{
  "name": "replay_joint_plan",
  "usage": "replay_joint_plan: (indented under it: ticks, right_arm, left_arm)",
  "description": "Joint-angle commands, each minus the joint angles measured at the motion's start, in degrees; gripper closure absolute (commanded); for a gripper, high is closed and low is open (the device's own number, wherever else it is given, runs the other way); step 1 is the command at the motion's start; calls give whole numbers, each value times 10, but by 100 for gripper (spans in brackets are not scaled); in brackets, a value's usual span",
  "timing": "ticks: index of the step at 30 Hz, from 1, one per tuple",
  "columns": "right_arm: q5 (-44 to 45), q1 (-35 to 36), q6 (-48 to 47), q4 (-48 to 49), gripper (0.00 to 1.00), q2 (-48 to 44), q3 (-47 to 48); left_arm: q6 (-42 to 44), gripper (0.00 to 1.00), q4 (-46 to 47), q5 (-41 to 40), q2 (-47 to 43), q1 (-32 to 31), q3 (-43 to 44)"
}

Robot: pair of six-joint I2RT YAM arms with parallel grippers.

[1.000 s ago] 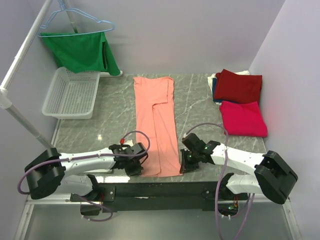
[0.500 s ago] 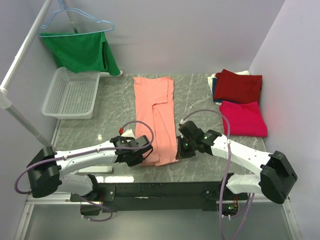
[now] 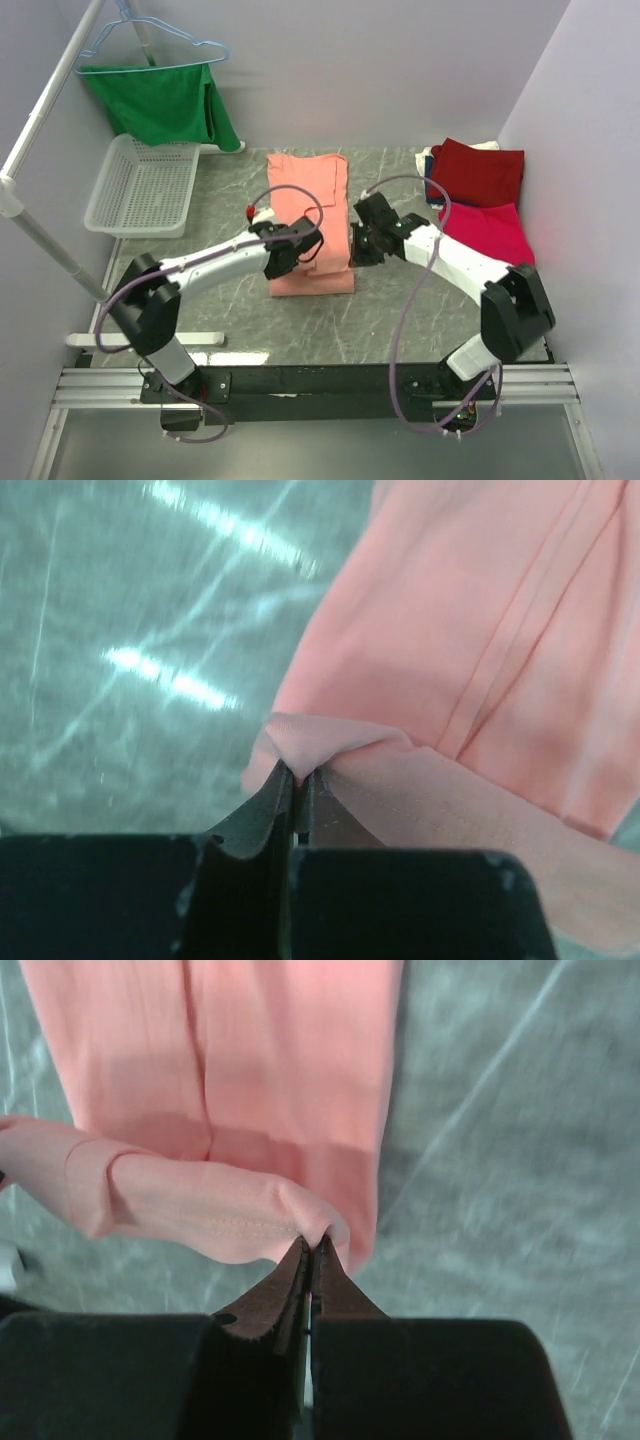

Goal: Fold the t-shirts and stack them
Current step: Fold the tshirt

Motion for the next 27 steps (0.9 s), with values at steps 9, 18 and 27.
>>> replay_joint_plan:
  ticks: [9,18,27]
  right_arm:
    - [31,-78,-51,-31,100,214,252]
    - [17,-104,-39,-46,100,307,343]
    - [5,-120,-30,-70,100,365,415]
  left_arm:
    - [190,99,69,-37,157,122,152]
    - [331,99,135,36,242,184,242]
    - [379,92,143,89,311,216,320]
